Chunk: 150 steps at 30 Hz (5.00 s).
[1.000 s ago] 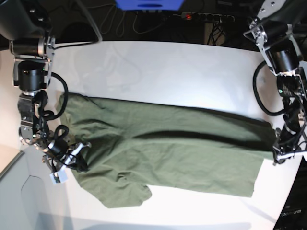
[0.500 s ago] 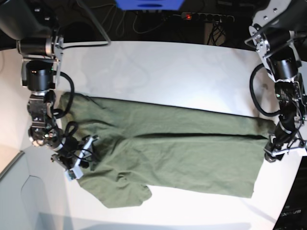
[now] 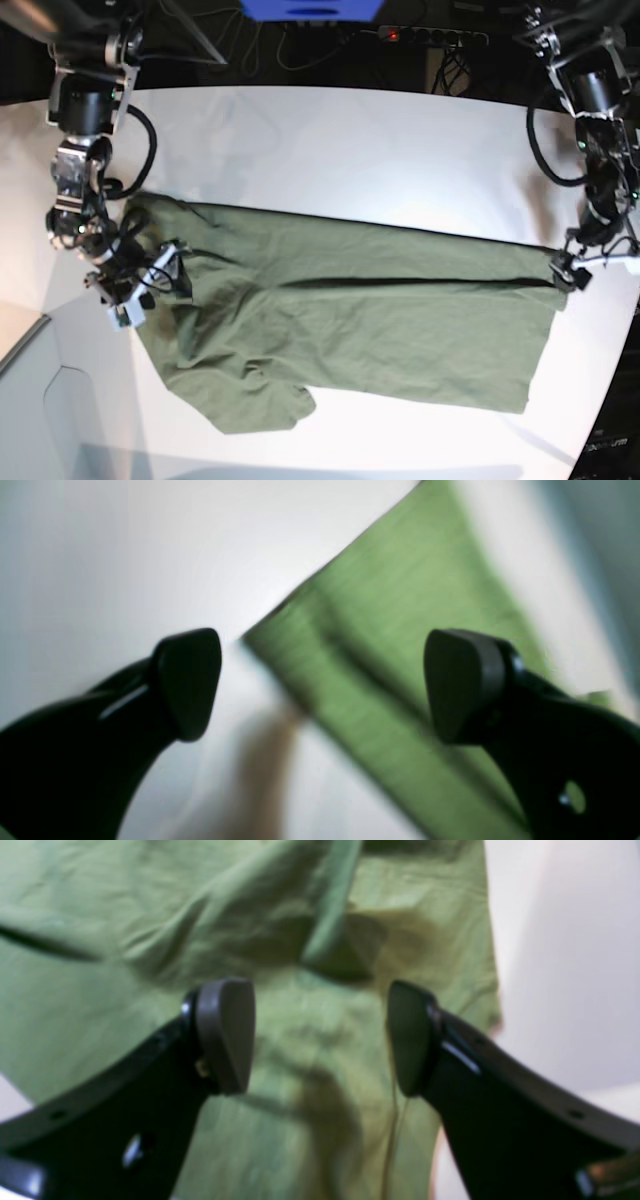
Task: Layout the t-shirt on the table in an organized manner, then fold the t-shirt properly
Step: 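Slide the right gripper along the shirt edge and regrasp it, then lift the shirt edge with both grippers and stretch it taut, then drag the held shirt edge away from the body and lay it flat, then release the edge and move both grippers to the shirt's hem side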
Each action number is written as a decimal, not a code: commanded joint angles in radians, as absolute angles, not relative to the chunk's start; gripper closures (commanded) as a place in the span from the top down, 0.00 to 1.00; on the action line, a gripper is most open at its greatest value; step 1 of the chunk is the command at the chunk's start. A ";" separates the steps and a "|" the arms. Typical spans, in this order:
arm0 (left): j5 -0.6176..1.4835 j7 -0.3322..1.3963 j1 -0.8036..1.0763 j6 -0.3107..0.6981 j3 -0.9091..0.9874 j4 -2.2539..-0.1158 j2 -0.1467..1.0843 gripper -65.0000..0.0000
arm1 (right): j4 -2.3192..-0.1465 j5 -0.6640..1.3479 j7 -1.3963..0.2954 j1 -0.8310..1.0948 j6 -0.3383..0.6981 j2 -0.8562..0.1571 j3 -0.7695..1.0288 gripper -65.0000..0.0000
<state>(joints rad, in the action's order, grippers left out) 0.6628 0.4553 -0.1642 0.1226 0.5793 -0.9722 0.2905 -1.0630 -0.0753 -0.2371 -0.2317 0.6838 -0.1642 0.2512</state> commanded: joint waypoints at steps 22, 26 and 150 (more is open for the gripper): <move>0.677 0.194 -0.298 0.139 0.344 -0.651 0.338 0.88 | -1.431 -0.056 -0.206 0.147 0.698 -0.128 0.259 0.64; 0.677 0.173 -0.300 0.139 0.337 -0.651 0.338 0.49 | -1.435 -0.056 -0.206 0.156 0.698 -0.127 0.312 0.64; 0.499 0.702 -0.114 0.140 0.800 -1.379 0.213 0.70 | -1.578 -0.062 -0.378 0.084 0.698 -0.058 0.588 0.45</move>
